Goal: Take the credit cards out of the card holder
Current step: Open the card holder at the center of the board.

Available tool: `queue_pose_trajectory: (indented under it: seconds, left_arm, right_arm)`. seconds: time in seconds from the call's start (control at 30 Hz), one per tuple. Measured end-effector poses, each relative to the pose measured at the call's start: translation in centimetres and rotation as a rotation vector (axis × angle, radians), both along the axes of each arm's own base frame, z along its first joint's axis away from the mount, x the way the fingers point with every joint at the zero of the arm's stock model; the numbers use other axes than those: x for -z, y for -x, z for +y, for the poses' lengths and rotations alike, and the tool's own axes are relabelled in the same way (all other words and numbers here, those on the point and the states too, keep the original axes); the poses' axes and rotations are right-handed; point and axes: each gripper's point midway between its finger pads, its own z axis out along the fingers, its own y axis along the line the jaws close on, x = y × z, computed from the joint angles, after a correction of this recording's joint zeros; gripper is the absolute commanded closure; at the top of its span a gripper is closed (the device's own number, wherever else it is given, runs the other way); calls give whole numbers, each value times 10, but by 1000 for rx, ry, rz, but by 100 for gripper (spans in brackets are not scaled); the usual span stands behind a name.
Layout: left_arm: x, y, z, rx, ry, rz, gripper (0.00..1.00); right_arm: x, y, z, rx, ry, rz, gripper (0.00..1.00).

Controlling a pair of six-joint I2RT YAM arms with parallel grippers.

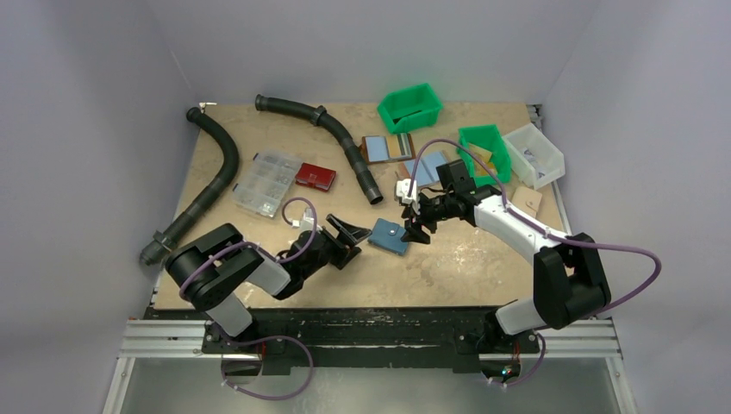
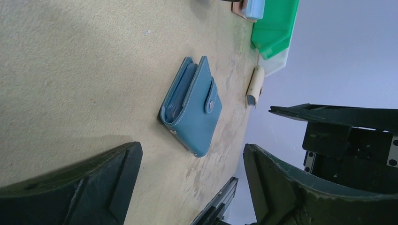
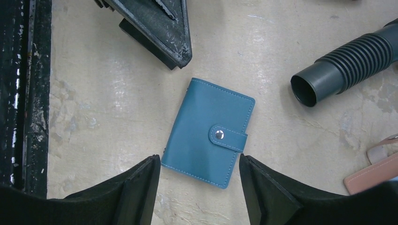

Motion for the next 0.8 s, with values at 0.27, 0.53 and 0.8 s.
queue_pose_trajectory:
  seconds: [0.27, 0.53, 0.8]
  left_arm:
    - [5, -14, -13, -23, 60, 13, 29]
    - [9, -20, -32, -39, 130, 86, 31]
    - [15, -33, -59, -52, 47, 188, 43]
  right_arm:
    - [0, -1, 0, -11, 2, -14, 30]
    - [0, -1, 0, -15, 3, -19, 30]
    - [0, -2, -1, -13, 5, -22, 30]
